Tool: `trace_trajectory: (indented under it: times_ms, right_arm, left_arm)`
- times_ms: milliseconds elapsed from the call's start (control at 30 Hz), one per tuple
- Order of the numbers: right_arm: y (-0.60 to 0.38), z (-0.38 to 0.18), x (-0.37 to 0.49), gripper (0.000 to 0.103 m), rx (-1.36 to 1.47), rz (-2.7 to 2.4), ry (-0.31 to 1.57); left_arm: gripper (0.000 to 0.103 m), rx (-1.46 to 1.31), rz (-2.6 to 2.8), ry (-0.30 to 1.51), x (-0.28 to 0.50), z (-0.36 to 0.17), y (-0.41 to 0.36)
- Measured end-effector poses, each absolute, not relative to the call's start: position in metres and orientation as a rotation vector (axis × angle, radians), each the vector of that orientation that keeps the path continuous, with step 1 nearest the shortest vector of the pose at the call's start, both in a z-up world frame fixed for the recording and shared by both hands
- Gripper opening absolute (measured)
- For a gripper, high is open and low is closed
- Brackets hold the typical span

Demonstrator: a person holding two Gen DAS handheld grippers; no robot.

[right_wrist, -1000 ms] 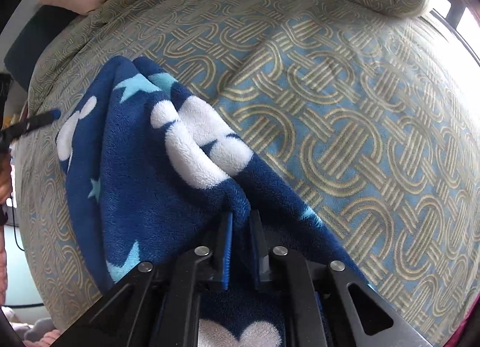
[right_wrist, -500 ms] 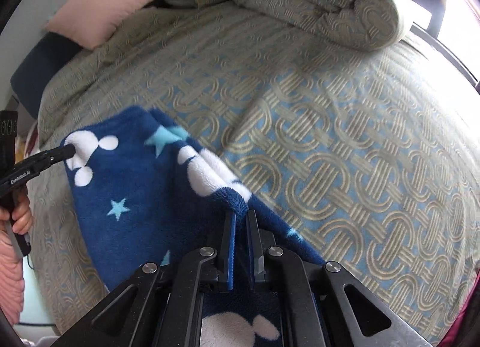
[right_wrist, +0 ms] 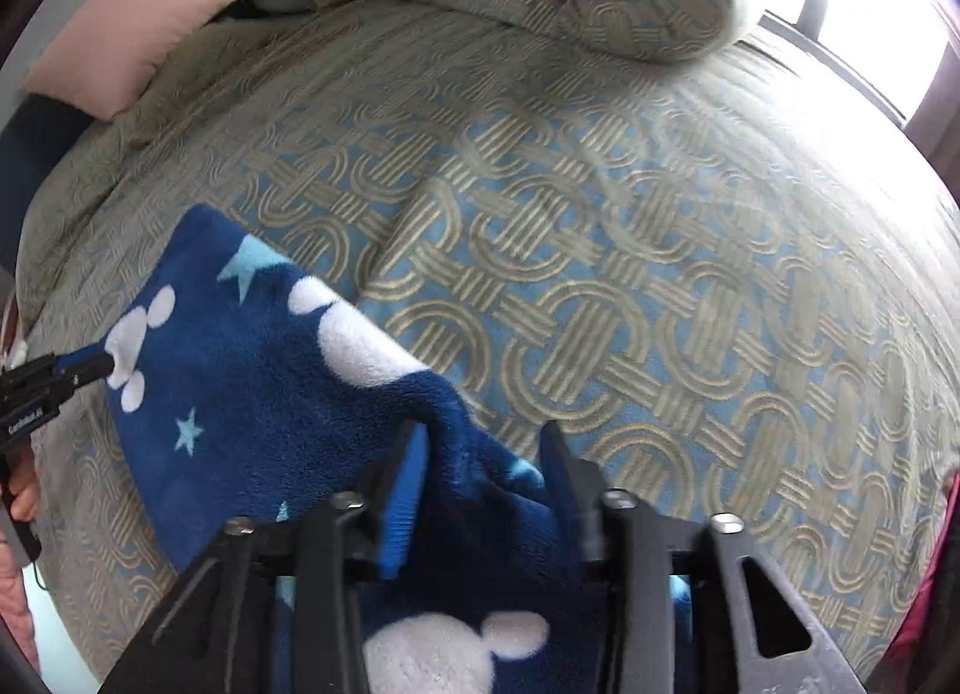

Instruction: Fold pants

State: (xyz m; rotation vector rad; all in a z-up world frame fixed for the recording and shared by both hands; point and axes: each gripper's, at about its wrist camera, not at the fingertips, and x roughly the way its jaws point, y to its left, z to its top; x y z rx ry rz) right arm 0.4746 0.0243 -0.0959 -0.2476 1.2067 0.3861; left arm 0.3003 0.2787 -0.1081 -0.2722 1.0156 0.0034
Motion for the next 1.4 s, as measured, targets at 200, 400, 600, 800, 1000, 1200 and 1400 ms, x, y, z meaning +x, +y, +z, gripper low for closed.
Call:
trace_trajectory:
  times_ms: [200,400,600,800,1000,1200,1400]
  right_arm:
    - [-0.045,-0.062,0.449,0.054,-0.190,0.322,1.200]
    - [-0.106,-0.079,0.419,0.054,-0.212,0.185,1.298]
    - [-0.148,-0.070,0.397,0.054,-0.034,0.118,1.296]
    - [-0.179,-0.047,0.340,0.054,0.037,0.114,1.249]
    - [-0.232,-0.033,0.265,0.054,0.175,0.011,1.207]
    - [-0.323,-0.041,0.197,0.054,0.415,-0.275,1.203]
    - [-0.377,-0.050,0.158,0.054,0.542,-0.447,1.167]
  left_arm:
    - [0.040,-0.285,-0.060,1.023,0.273,-0.107,0.265]
    - [0.050,-0.346,-0.112,1.111,0.273,-0.134,0.233]
    - [0.059,-0.604,-0.097,1.119,0.287,-0.151,0.239]
    - [0.062,-0.978,-0.038,1.072,0.304,-0.164,0.277]
    - [0.038,-1.069,0.003,1.040,0.302,-0.172,0.297]
    - [0.011,-0.833,0.045,1.011,0.306,-0.138,0.283]
    - [0.011,-0.749,0.065,0.994,0.309,-0.124,0.287]
